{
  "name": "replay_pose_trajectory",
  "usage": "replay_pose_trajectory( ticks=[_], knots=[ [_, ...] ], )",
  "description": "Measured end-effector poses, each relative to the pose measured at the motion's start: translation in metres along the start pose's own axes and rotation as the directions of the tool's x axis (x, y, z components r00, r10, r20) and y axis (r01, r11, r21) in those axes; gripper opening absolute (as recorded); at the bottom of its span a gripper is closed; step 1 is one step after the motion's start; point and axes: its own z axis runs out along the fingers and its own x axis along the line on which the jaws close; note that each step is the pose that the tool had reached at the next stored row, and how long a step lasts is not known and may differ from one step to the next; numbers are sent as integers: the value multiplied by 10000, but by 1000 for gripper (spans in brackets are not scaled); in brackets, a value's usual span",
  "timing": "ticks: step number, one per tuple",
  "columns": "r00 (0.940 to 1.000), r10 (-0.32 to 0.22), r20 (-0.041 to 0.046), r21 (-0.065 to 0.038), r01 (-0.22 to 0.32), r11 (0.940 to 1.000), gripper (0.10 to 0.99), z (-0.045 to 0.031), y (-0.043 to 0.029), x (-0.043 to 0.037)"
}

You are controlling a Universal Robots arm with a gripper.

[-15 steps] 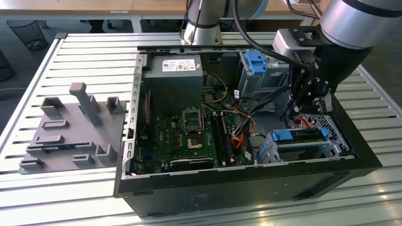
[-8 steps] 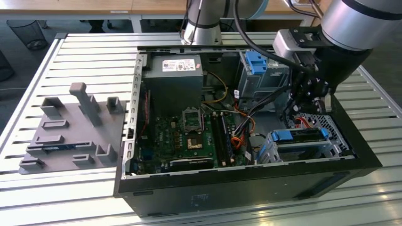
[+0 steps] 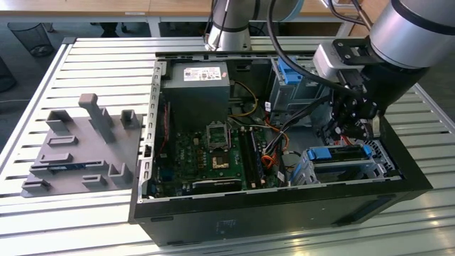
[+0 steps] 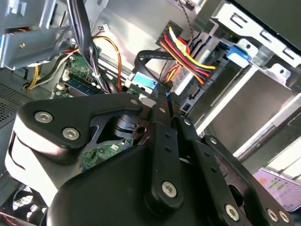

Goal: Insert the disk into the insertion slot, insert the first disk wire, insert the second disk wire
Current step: 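Insert the second disk wire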

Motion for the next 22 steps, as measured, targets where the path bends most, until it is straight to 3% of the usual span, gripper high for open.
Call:
replay_pose_trajectory(
  ticks=[10, 22],
  knots=[
    [10000, 1, 81, -1, -1, 10000, 149, -3, -1, 139],
    [10000, 0, 94, -1, 0, 10000, 149, -6, -16, 213]
  ],
)
